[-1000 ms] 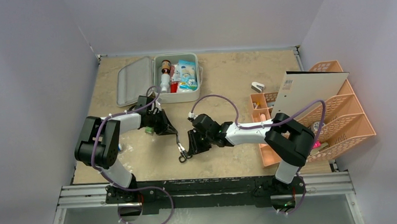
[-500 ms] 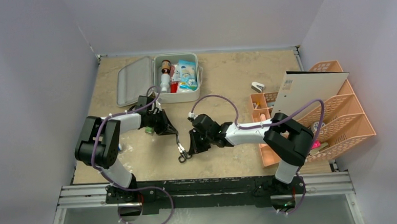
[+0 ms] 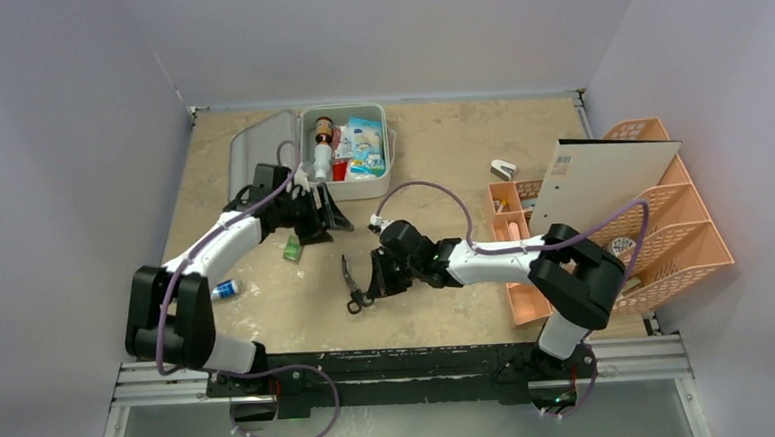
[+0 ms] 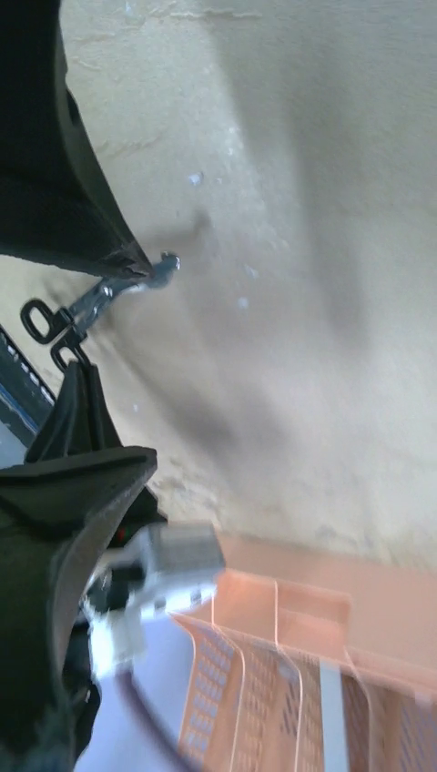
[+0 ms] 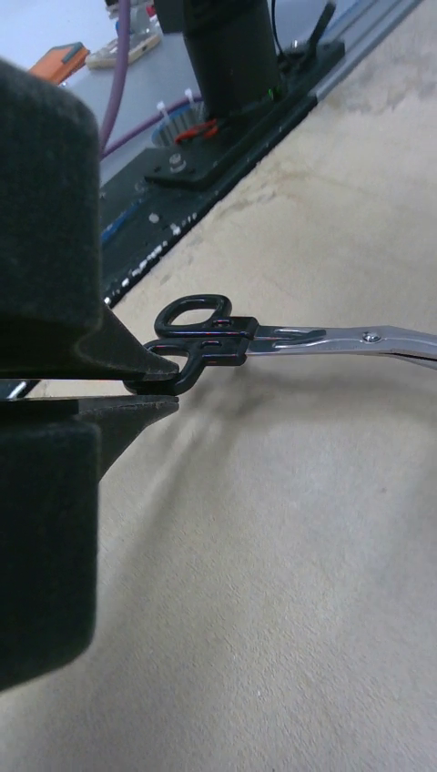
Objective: Organize the medicine kit
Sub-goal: Pick up the scissors from the center of the board.
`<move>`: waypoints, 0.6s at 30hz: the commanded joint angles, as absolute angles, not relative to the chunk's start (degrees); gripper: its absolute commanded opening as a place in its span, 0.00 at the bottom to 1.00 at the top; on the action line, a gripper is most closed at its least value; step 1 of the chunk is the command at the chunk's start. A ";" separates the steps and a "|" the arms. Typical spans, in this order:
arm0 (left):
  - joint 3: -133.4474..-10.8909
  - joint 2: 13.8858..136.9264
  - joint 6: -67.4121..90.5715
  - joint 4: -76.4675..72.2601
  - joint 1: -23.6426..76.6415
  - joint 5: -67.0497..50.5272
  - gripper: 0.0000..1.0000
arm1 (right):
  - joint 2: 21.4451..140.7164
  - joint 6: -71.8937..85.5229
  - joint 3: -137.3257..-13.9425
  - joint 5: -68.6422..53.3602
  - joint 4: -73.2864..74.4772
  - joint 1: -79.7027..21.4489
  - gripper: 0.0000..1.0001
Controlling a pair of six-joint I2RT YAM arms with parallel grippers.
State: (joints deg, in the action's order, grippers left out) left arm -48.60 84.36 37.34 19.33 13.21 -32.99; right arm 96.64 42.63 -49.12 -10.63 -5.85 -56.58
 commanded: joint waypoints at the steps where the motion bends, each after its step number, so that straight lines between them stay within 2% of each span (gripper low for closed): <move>1: -58.17 76.83 30.80 29.36 13.41 -30.35 0.73 | 91.28 42.49 -49.33 -9.19 -6.20 -56.76 0.00; 10: -71.60 70.39 23.73 42.47 13.40 -23.35 0.83 | 88.36 41.84 -54.36 -4.61 -2.68 -56.40 0.00; 18: -68.68 66.20 19.76 43.76 13.36 -18.86 0.86 | 92.12 37.05 -67.62 -5.20 3.36 -50.64 0.00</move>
